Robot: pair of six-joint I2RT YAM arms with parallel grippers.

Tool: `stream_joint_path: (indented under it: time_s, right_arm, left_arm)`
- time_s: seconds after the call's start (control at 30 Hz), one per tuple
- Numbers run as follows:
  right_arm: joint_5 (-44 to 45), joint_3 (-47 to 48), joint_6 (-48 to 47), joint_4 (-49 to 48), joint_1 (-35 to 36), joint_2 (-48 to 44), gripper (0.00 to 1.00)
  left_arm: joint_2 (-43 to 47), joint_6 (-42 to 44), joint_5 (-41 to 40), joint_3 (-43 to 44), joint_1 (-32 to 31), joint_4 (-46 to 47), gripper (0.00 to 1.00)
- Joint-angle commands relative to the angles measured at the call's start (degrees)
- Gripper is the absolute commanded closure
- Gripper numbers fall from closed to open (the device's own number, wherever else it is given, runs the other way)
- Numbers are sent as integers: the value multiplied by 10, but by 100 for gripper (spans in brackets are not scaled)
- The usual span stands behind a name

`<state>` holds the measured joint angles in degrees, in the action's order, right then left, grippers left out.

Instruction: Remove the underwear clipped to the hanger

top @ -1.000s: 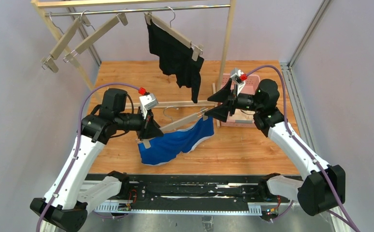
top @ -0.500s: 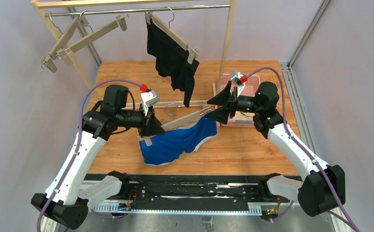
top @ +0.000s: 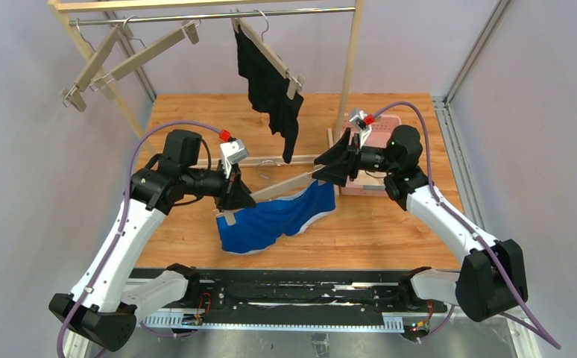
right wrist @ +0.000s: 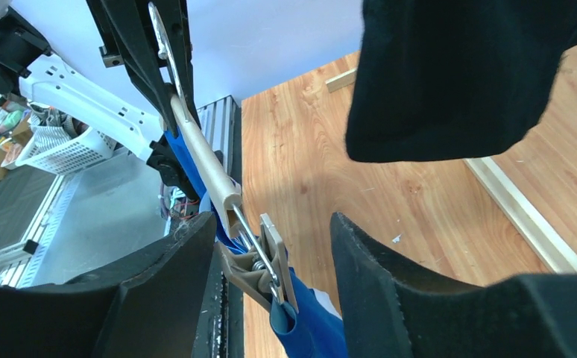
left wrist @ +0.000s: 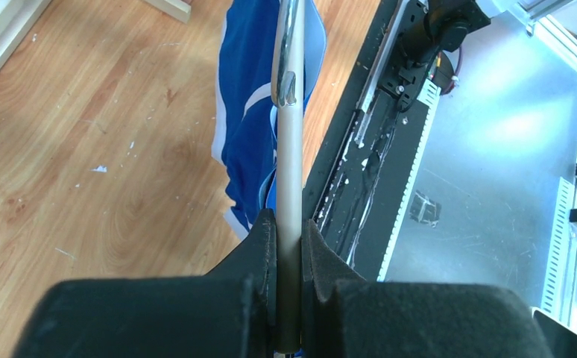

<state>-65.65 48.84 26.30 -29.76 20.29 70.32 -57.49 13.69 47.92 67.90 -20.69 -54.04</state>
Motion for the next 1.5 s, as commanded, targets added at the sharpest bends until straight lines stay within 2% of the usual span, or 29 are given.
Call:
stream_joint_path:
  time_s: [0.0, 0.03, 0.13, 0.17, 0.37, 0.4, 0.5, 0.53, 0.6, 0.73, 0.83, 1.0, 1.13, 1.33, 1.47]
  right_arm:
    - [-17, 5, 12, -29, 16, 11, 49]
    - [-18, 5, 12, -29, 16, 12, 56]
    - [-14, 6, 6, -21, 16, 8, 91]
    - [-9, 8, 0, -10, 16, 6, 98]
    - [7, 17, -29, 32, 16, -10, 99]
    - [8, 18, -31, 36, 16, -11, 98]
    - [25, 20, -32, 45, 16, -19, 58]
    - [34, 19, -32, 45, 16, -24, 48]
    - [61, 14, -31, 46, 16, -39, 37]
    - [114, 4, -34, 44, 16, -88, 34]
    - [158, -9, -38, 37, 16, -128, 31]
    - [172, -27, 10, -43, 16, -142, 33]
    - [166, -26, 65, -103, 18, -129, 34]
    - [183, -50, 87, -155, 18, -123, 34]
    - [178, -60, 114, -218, 18, -114, 33]
  left_arm:
    - [-1, -2, 15, 23, -7, 16, 100]
    - [-1, -2, 14, 24, -7, 15, 100]
    - [1, -3, 10, 28, -7, 16, 100]
    - [0, -3, 10, 29, -7, 16, 100]
    - [1, -6, 5, 30, -7, 16, 100]
    - [0, -6, 3, 31, -8, 16, 100]
    - [-5, -10, 0, 42, -7, 16, 100]
    - [-8, -10, 0, 47, -7, 16, 100]
    - [-12, -13, -2, 63, -8, 16, 100]
    - [-26, -19, -1, 99, -7, 19, 100]
    - [-31, -47, 11, 109, -8, 56, 100]
    - [-51, -84, 2, 136, -19, 94, 100]
    - [-69, -128, -21, 141, -54, 160, 100]
    - [-89, -176, -60, 139, -130, 259, 100]
    - [-96, -197, -68, 130, -151, 305, 100]
